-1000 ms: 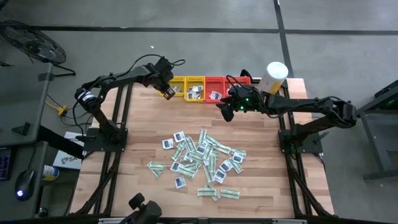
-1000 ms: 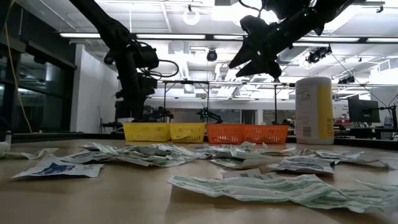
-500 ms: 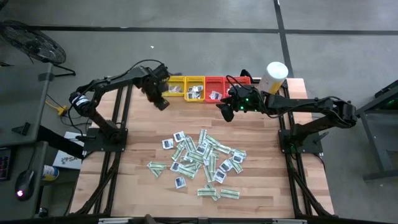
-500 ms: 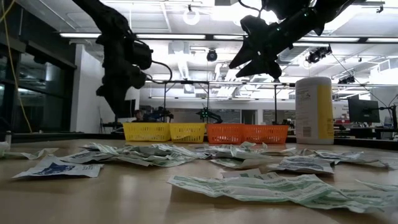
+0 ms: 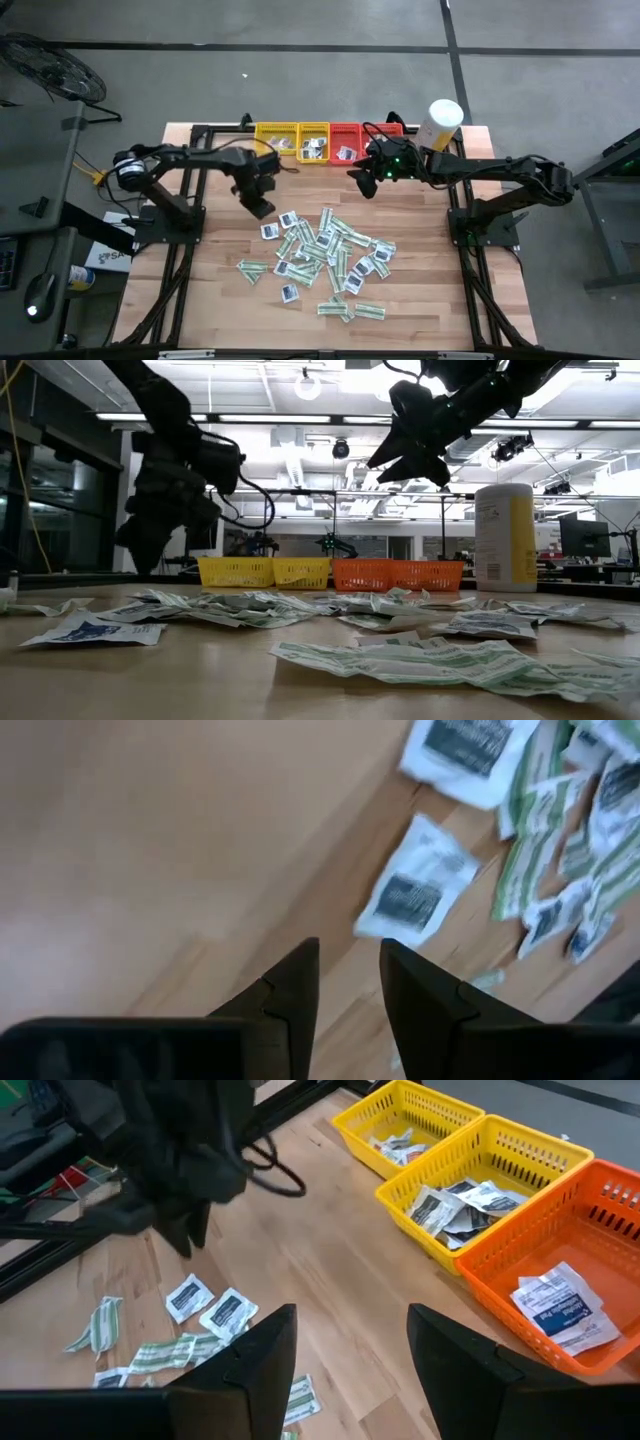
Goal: Pick & Place First Aid Supplies
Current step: Put the gray packet into the middle yellow bin
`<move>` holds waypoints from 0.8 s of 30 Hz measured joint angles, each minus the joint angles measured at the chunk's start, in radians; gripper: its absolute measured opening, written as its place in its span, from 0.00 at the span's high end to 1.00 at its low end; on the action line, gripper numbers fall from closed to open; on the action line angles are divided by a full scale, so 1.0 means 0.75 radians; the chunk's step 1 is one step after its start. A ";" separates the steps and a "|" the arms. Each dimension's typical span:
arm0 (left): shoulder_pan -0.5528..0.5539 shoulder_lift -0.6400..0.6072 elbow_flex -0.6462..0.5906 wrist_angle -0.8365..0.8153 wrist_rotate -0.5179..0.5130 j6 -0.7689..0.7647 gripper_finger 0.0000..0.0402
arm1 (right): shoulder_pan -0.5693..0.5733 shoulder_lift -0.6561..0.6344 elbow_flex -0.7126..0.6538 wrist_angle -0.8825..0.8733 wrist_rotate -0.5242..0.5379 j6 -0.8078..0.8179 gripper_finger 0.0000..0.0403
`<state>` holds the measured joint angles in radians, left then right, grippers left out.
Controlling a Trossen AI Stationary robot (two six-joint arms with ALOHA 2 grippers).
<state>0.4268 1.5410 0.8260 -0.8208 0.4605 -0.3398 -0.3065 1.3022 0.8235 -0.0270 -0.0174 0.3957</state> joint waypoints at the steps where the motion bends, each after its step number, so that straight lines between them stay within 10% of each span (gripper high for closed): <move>1: -0.023 -0.013 -0.027 0.040 0.003 -0.051 0.73 | 0.000 0.000 0.000 0.000 -0.008 -0.004 0.54; 24: -0.143 -0.048 -0.291 0.501 0.084 -0.468 0.60 | 0.000 0.000 0.000 -0.009 -0.084 -0.029 0.54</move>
<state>0.3195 1.5050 0.6079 -0.4454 0.5233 -0.6907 -0.3065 1.3022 0.8238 -0.0339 -0.0804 0.3737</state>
